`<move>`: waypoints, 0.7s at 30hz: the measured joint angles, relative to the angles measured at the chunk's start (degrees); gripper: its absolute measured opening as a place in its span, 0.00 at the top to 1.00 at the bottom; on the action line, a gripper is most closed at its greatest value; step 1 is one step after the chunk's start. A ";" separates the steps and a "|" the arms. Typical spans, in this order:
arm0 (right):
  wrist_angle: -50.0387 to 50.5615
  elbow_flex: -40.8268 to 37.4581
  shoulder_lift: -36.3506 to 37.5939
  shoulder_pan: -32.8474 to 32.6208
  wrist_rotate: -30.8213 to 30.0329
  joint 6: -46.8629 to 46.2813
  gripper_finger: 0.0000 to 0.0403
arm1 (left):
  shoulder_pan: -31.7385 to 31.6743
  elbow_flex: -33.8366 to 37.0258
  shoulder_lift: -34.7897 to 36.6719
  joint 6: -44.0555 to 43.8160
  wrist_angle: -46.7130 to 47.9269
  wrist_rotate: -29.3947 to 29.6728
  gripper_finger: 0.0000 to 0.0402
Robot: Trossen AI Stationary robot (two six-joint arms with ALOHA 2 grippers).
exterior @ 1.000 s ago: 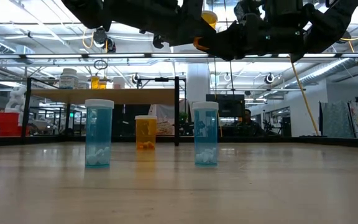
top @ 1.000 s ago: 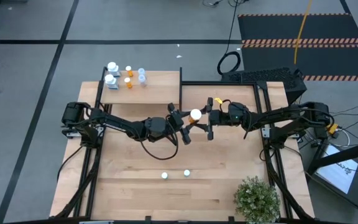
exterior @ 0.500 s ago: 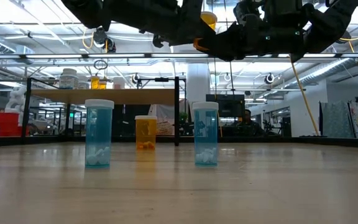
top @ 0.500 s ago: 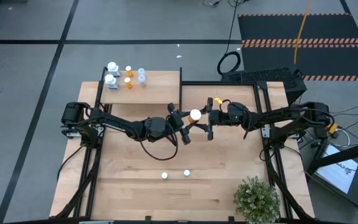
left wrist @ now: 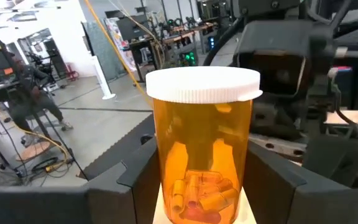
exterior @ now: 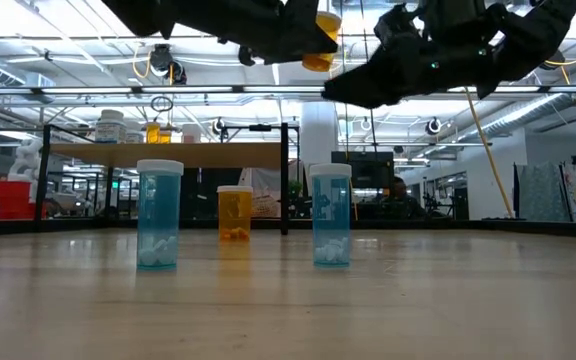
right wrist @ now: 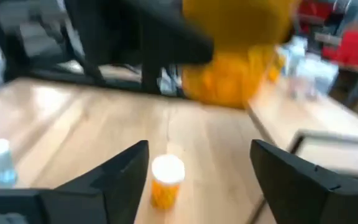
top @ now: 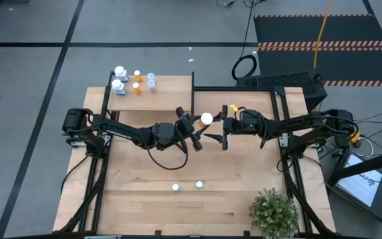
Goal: Pick and place medicine bottles onto shelf by color
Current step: Put the bottom large orange pill bottle on the shelf
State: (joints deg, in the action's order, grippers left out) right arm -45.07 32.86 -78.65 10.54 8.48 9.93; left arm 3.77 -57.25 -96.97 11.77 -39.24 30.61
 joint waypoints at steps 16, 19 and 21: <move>32.28 10.80 18.67 2.20 -2.59 -2.91 0.24 | -0.81 -0.02 2.22 -2.43 7.06 2.43 0.52; 37.58 15.88 16.83 2.24 -2.21 -1.76 0.21 | -0.86 -0.02 2.20 -2.47 6.88 2.44 0.50; 40.45 18.81 15.22 2.26 0.64 -1.49 0.19 | -0.80 -0.02 2.20 -2.47 6.59 2.41 0.49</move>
State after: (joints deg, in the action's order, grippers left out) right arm -4.62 51.68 -63.43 12.80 9.12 8.44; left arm 2.98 -57.28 -94.76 9.30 -32.65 33.02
